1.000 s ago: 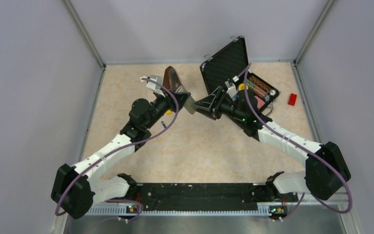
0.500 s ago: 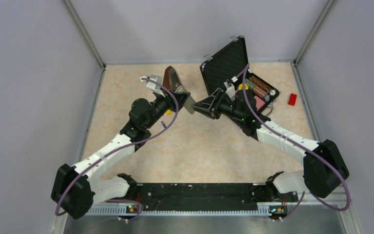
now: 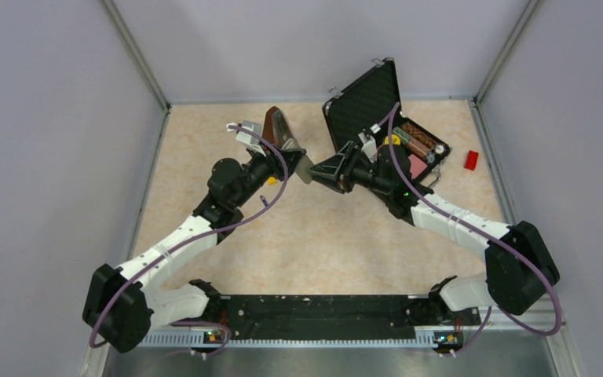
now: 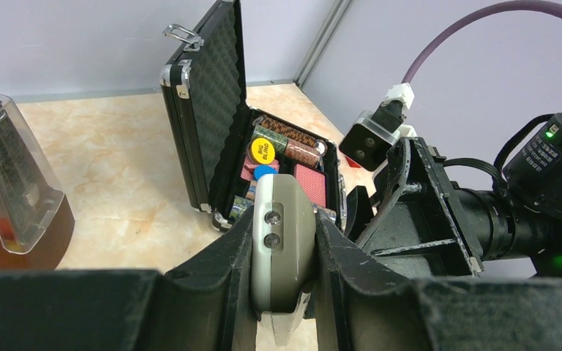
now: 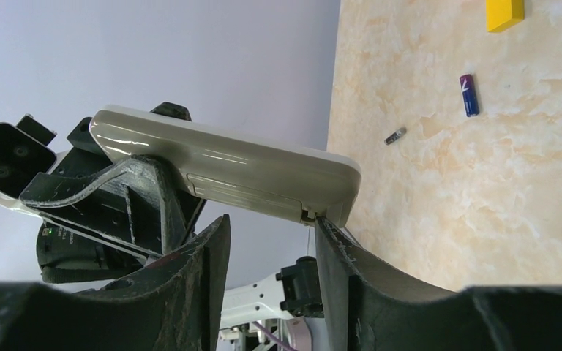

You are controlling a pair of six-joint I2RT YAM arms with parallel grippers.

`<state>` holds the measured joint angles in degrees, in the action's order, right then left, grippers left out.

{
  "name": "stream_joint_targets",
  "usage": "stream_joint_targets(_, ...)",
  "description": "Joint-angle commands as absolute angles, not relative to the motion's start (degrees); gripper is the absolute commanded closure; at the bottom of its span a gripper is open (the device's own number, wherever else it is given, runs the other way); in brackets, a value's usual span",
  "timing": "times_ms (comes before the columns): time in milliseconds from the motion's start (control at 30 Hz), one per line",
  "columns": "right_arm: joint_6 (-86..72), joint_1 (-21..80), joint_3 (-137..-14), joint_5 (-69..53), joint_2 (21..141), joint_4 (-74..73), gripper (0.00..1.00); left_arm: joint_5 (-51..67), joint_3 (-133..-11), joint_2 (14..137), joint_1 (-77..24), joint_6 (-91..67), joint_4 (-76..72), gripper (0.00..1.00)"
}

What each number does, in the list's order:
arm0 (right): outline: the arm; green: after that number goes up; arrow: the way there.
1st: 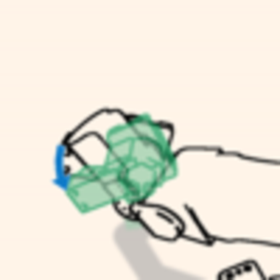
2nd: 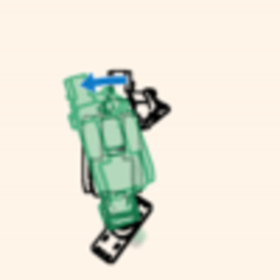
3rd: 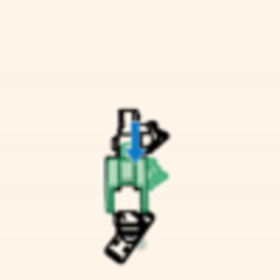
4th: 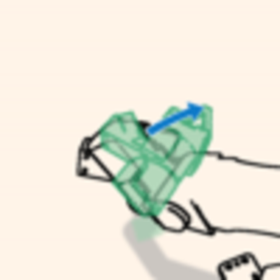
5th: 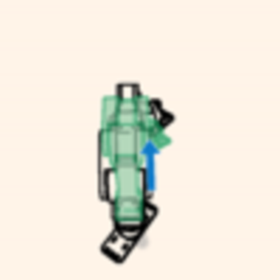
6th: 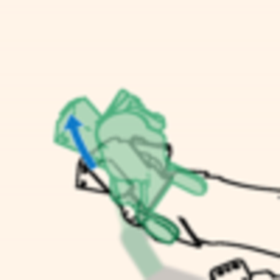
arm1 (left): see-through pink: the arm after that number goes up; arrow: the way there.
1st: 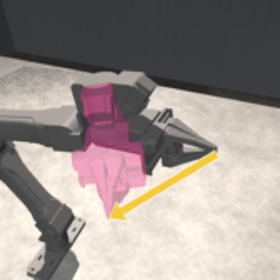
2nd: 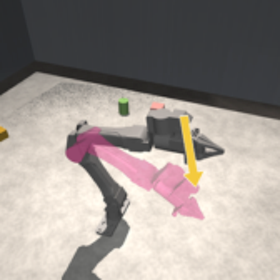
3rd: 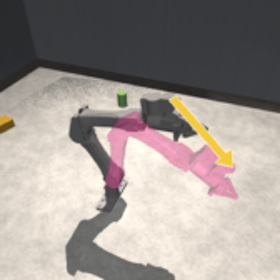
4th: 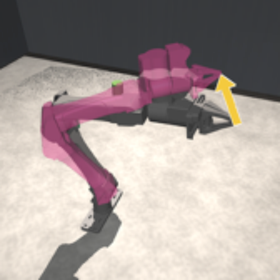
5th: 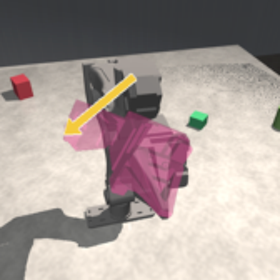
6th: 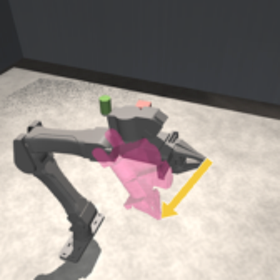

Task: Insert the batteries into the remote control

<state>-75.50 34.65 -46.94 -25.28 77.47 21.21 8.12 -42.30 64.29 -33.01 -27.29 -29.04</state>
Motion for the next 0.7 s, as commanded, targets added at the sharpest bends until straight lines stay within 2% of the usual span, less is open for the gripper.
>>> stream_joint_targets(0, -75.83, 35.07, -49.93, -24.39, 79.38, 24.07, 0.55, 14.18, -43.36, 64.17, -33.40, -29.26, -35.29, 1.00)
stream_joint_targets(233, -75.80, 35.07, -49.86, -24.38, 79.65, 23.62, 0.61, 17.50, -43.29, 64.08, -33.41, -29.54, -36.28, 1.00)
stream_joint_targets(667, -76.27, 35.07, -48.17, -25.84, 80.26, 27.34, 0.59, 19.54, -44.47, 64.73, -33.40, -34.24, -37.67, 1.00)
